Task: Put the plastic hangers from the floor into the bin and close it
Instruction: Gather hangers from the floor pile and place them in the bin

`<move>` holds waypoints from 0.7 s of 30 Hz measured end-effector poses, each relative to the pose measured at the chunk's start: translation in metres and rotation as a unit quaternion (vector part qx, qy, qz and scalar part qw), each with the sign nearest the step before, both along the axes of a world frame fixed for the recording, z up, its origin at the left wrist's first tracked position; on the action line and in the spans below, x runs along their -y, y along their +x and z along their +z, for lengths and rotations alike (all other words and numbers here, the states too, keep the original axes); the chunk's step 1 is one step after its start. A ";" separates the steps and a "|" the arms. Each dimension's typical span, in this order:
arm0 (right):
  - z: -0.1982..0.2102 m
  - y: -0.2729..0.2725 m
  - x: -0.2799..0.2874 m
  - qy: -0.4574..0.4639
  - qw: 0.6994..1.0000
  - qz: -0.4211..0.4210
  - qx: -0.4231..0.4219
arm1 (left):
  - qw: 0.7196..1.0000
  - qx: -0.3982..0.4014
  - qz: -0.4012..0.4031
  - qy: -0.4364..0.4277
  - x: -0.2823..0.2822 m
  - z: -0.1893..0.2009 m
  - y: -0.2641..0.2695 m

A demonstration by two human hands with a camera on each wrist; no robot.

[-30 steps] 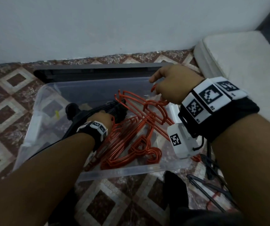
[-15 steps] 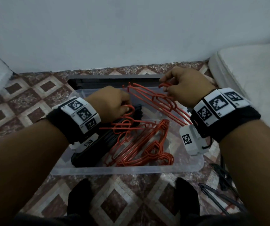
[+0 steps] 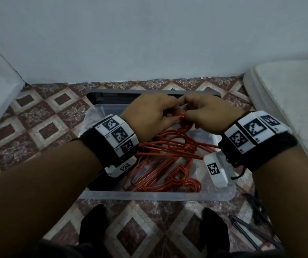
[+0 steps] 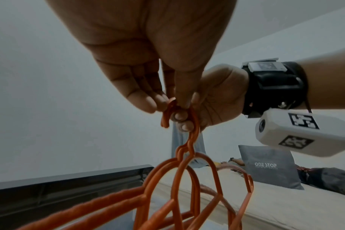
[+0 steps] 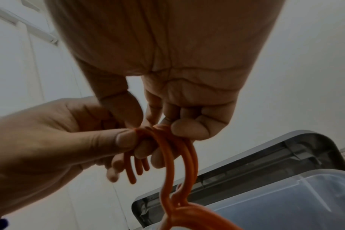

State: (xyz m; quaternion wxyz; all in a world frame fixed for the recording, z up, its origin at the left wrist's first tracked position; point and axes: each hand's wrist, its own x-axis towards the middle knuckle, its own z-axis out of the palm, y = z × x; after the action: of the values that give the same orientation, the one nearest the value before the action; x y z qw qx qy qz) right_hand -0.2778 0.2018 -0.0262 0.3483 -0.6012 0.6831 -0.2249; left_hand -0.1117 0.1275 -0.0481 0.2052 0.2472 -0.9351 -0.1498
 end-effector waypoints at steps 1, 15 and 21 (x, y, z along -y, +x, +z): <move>0.000 0.001 0.000 0.007 1.000 0.010 0.003 | 1.000 -0.011 0.007 0.000 -0.001 -0.001 -0.001; -0.011 -0.027 -0.002 0.040 0.994 -0.082 -0.060 | 0.925 0.334 0.146 0.104 0.074 -0.130 0.031; -0.018 -0.037 0.000 0.016 0.989 -0.129 -0.074 | 0.894 0.422 0.135 0.060 0.083 -0.190 -0.007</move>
State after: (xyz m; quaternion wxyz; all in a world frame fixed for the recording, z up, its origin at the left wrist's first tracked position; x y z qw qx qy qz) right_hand -0.3152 0.2023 -0.0444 0.2745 -0.5176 0.7823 -0.2115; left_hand -0.1182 0.0449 -0.2379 -0.2060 0.4233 -0.8804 -0.0582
